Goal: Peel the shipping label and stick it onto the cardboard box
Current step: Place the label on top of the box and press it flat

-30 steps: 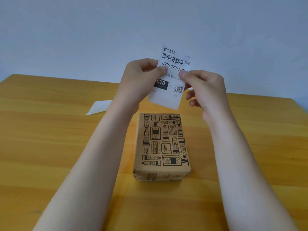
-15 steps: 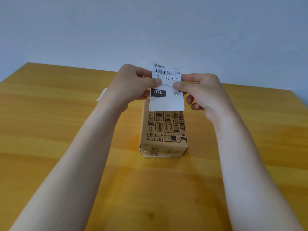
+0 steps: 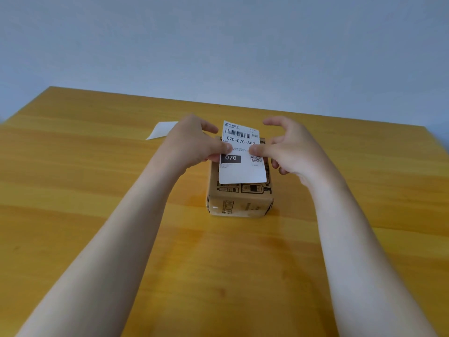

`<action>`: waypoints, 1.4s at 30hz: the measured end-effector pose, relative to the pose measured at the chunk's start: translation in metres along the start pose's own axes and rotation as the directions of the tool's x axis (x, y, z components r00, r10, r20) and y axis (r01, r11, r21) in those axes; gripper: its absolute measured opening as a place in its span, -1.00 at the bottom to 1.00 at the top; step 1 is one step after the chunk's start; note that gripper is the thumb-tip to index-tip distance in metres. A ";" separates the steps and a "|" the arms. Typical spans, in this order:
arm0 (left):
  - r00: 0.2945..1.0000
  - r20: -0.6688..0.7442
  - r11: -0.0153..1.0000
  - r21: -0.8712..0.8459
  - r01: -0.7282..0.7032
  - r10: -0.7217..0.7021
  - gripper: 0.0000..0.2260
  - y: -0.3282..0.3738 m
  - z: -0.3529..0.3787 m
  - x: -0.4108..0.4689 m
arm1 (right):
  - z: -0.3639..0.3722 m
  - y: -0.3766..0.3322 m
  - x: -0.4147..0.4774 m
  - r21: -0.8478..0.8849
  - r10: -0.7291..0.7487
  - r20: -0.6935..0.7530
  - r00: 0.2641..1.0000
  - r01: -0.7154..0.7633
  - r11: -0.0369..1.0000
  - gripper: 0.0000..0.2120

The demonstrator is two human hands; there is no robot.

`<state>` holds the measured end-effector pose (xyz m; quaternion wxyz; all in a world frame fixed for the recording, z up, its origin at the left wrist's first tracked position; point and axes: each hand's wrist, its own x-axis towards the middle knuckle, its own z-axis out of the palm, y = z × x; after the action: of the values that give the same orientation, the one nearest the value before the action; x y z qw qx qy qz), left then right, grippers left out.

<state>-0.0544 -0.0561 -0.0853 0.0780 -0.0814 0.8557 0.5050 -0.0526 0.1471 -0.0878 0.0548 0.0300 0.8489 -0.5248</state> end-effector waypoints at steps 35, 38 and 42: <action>1.000 0.009 0.976 0.218 0.003 -0.005 -0.36 -0.001 0.010 0.003 | 0.002 0.003 -0.005 -0.152 -0.006 0.020 1.000 0.009 0.988 -0.28; 1.000 0.010 0.976 0.217 -0.002 0.000 -0.34 -0.001 0.010 0.002 | 0.003 0.004 -0.004 -0.164 -0.010 0.022 1.000 0.014 0.986 -0.26; 1.000 0.009 0.974 0.225 -0.013 0.011 -0.33 -0.002 0.011 0.001 | 0.003 0.005 -0.003 -0.170 -0.012 0.026 1.000 0.017 0.985 -0.25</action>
<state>-0.0542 -0.0478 -0.0924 0.0872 -0.0650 0.9075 0.4058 -0.0492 0.1465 -0.0935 0.0638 0.0125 0.8901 -0.4511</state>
